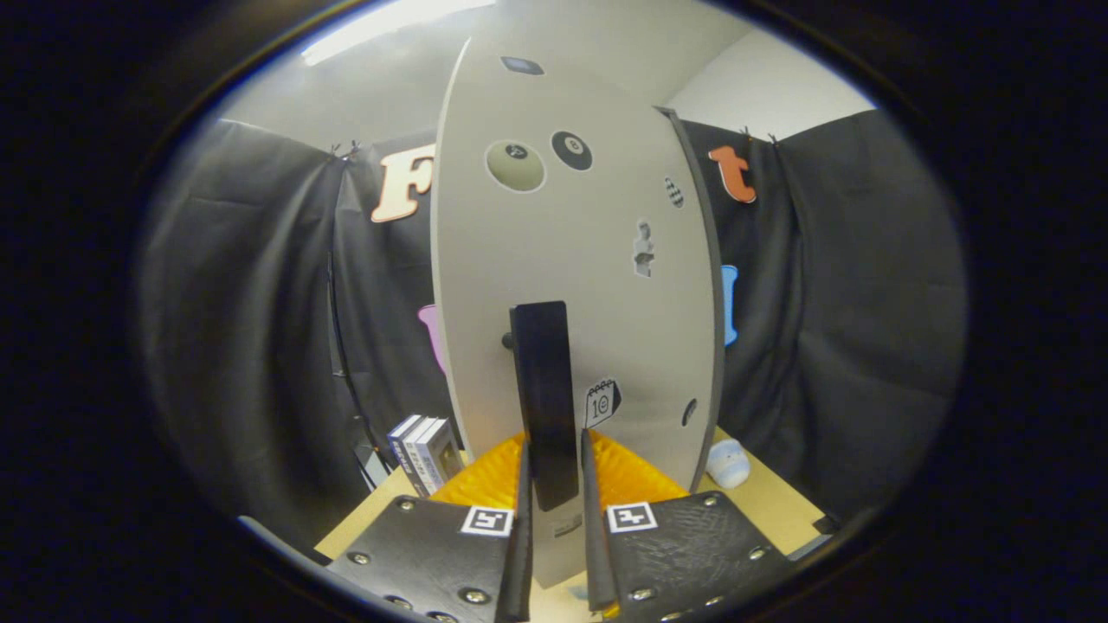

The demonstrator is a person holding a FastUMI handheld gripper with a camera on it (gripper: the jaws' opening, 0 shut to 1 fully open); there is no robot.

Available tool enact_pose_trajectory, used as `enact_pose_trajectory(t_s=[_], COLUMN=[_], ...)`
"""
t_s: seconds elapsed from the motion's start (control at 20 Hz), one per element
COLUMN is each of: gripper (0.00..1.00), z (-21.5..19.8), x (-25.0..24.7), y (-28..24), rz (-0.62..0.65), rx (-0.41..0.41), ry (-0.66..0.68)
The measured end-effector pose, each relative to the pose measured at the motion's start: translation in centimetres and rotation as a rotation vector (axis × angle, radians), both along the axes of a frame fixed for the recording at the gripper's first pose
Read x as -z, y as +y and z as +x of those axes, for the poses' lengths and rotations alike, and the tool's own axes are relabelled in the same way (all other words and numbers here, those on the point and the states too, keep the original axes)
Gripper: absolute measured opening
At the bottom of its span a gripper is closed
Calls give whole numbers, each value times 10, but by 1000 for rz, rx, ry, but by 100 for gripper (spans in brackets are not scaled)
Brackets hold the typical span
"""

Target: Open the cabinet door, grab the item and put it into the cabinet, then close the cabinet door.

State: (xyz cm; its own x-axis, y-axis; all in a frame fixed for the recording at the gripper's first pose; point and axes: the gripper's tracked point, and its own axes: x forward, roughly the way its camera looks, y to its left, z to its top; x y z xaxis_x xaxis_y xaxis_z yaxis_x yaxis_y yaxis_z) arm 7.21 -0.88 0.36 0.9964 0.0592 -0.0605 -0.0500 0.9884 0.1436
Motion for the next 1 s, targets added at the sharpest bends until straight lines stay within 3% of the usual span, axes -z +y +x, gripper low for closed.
enact_pose_trajectory(t_s=[0.45,0.7,0.8,1.0], gripper=[25,25,7,9], z=[-41,-48,-44,-53], x=[2,-1,0,1], y=[-72,-87,-96,-130], rz=[5,-31,-49,-46], rx=[69,68,76,111], ry=[11,7,9,17])
